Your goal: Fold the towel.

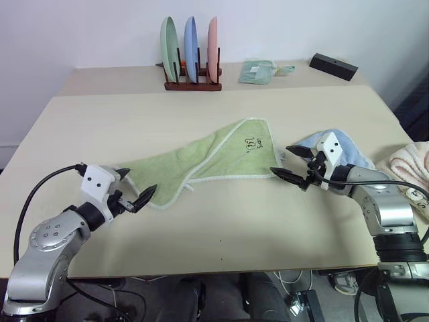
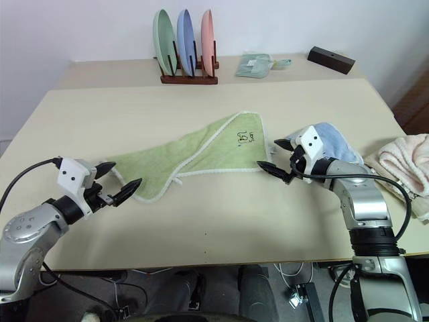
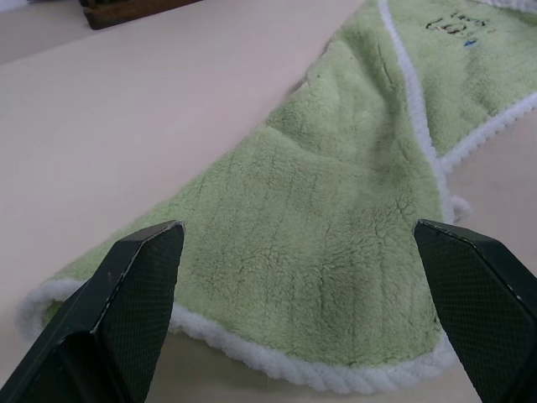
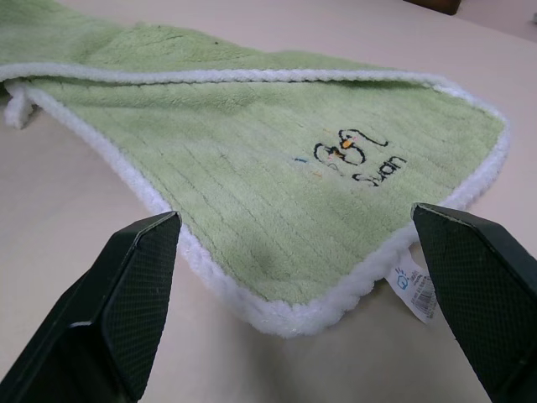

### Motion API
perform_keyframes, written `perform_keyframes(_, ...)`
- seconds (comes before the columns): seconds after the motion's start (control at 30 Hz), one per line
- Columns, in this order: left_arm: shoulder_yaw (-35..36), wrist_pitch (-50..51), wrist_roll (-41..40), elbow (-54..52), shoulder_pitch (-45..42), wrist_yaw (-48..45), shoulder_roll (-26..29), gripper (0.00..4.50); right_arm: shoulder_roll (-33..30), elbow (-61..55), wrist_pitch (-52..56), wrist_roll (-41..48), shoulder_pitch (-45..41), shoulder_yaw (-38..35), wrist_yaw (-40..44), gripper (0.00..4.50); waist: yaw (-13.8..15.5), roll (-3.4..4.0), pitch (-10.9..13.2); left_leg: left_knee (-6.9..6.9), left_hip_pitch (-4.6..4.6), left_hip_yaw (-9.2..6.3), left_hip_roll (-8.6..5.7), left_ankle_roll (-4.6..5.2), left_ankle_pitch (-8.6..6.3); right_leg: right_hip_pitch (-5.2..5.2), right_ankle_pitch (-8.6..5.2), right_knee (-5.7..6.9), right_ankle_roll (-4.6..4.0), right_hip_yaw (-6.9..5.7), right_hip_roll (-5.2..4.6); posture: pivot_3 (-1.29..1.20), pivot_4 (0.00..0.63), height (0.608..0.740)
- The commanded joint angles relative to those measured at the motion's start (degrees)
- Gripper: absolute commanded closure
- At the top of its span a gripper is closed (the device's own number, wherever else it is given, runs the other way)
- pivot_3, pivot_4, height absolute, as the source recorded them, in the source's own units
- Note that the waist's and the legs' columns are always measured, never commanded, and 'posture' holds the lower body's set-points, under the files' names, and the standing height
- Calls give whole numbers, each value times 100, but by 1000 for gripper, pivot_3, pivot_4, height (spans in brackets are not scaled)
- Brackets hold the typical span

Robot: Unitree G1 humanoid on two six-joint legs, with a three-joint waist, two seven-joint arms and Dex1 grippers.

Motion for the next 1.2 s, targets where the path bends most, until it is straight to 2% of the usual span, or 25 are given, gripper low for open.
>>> perform_keyframes(0.03,23,-172,55,-53,10,-12,5,60,-31,-80,-123,-18,-185,-17,9,0,0,0,0,0,0,0,0,0,0,0,0,0,0,0,0,0,150,721)
perform_keyframes(0.37,110,-329,110,40,104,-106,85,60,227,-67,-231,-114,-257,150,-156,0,-4,0,0,0,0,0,0,0,0,-1,0,0,0,0,0,0,150,721)
perform_keyframes(0.53,112,-471,96,164,102,-256,77,60,552,-21,-280,-195,-310,318,-301,0,-3,0,0,0,0,-1,0,-1,0,-1,0,0,0,0,1,0,150,721)
perform_keyframes(0.6,93,-306,-78,156,70,-363,107,60,577,-167,-53,-23,-303,266,-267,0,-4,0,0,0,0,0,0,-1,0,-1,0,1,0,0,1,0,150,721)
perform_keyframes(0.77,2,38,-488,52,169,-1145,585,60,524,-517,108,104,-84,254,-237,0,-2,0,0,0,-2,-1,0,0,0,-2,0,0,0,0,0,0,150,721)
perform_keyframes(0.83,-189,-67,-213,61,247,-1370,904,60,560,-664,91,57,81,296,-334,0,-1,0,0,-1,-1,-2,1,1,-1,-2,0,-1,0,-1,1,0,150,721)
perform_keyframes(0.93,-797,-555,700,277,221,-1396,1350,60,626,-963,157,106,260,315,-468,0,-4,2,1,-2,-1,1,0,2,-1,-2,0,-1,-1,0,1,0,150,721)
perform_keyframes(1.1,-1127,-767,986,722,-202,-1375,1287,60,700,-1163,247,96,326,371,-651,0,-4,2,1,-2,0,-2,0,23,-13,-2,0,1,-1,-1,1,0,150,721)
perform_keyframes(1.2,-1447,-753,1022,931,-403,-1494,1159,60,745,-1213,298,85,256,407,-730,0,-4,2,1,-2,-1,-2,0,0,0,-4,0,0,-1,-1,1,0,150,721)
